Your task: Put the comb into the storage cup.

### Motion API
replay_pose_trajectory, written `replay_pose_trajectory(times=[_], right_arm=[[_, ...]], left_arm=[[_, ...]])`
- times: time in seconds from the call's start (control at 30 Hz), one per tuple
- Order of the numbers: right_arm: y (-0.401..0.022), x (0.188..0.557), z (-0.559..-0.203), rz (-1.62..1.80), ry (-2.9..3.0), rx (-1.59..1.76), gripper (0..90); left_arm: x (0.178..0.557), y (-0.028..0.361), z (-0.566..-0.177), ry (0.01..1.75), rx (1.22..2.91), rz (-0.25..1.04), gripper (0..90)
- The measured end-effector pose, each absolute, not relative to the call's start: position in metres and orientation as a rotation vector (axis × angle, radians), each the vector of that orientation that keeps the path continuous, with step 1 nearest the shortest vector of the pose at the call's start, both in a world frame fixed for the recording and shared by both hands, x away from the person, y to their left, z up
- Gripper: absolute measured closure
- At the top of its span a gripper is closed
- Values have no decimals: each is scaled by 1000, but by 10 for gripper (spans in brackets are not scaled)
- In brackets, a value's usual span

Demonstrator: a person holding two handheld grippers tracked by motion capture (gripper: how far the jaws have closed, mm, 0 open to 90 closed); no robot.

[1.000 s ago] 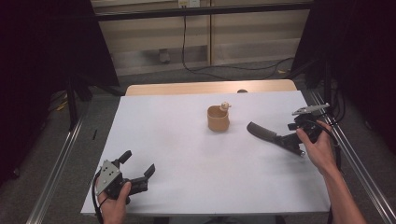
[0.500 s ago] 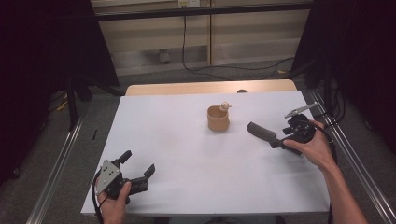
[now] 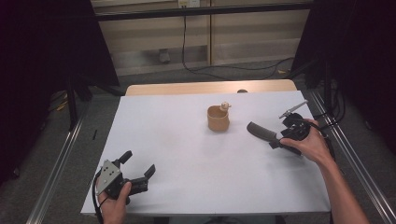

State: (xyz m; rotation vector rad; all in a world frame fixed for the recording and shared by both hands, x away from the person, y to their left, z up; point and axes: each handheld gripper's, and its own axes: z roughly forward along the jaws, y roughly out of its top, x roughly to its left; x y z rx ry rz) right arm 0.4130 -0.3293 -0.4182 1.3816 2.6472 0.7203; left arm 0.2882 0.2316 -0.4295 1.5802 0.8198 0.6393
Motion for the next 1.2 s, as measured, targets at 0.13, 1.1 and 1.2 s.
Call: replay_pose_trajectory(times=[0.13, 1.1, 1.2], right_arm=[[-330, 416, -417, 678, 2672, 1381, 261], [-324, 424, -426, 461, 2750, 1243, 616], [-323, 426, -426, 446, 2760, 1238, 618]], left_arm=[[289, 231, -430, 819, 1586, 635, 25], [289, 229, -431, 817, 1606, 630, 25], [290, 227, -431, 813, 1605, 627, 25]])
